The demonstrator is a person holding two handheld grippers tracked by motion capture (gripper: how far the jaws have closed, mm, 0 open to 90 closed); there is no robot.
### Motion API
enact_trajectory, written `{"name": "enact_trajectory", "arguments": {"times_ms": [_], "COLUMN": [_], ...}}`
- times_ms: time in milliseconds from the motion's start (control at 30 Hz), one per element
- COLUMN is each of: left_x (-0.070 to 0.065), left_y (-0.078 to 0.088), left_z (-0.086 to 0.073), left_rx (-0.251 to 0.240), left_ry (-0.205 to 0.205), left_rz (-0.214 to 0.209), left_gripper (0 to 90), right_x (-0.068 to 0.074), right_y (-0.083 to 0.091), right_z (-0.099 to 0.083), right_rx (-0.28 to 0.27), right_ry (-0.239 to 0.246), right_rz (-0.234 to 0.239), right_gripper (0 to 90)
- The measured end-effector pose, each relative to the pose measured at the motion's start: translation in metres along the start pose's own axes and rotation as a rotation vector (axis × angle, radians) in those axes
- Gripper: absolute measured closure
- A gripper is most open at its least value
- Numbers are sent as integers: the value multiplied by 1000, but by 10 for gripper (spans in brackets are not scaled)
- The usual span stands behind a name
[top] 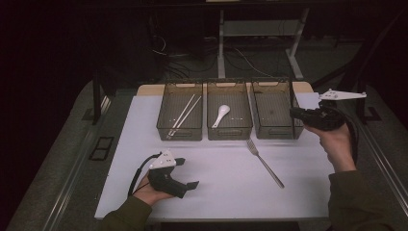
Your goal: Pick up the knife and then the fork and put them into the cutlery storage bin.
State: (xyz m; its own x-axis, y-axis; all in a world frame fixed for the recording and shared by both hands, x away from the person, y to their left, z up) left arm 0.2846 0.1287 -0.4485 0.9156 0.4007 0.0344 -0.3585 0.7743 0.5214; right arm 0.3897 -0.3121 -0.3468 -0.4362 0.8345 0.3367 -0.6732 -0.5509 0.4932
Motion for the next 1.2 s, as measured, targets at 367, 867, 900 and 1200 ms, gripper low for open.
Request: {"name": "enact_trajectory", "arguments": {"times_ms": [367, 867, 900, 1200], "left_x": [0, 0, 0, 0], "left_y": [0, 0, 0, 0], "left_z": [0, 0, 0, 0], "left_rx": [4, 3, 0, 1], "left_ry": [-2, -2, 0, -1], "left_rz": [-5, -12, -11, -13], "left_gripper": [23, 23, 23, 23], "right_x": [-17, -46, -48, -54], "right_y": [-19, -66, -67, -80], "right_z": [36, 20, 19, 7], "right_rx": [-4, 177, 187, 276], "right_ry": [3, 29, 33, 25], "right_rz": [-61, -167, -168, -194], "right_gripper": [800, 799, 799, 799]}}
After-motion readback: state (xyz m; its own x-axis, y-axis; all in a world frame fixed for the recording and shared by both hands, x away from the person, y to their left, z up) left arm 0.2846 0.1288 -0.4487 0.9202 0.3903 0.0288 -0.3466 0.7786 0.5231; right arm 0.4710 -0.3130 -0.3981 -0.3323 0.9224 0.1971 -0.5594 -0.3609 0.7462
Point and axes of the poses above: each handheld gripper's, and its own axes: y roughly backward along the jaws, z roughly out of its top, x roughly to its left, the point moved 3 cm from there along -y, roughly forward along the jaws, and after that the axes turned 13 degrees about -y, right-handed, at the moved point
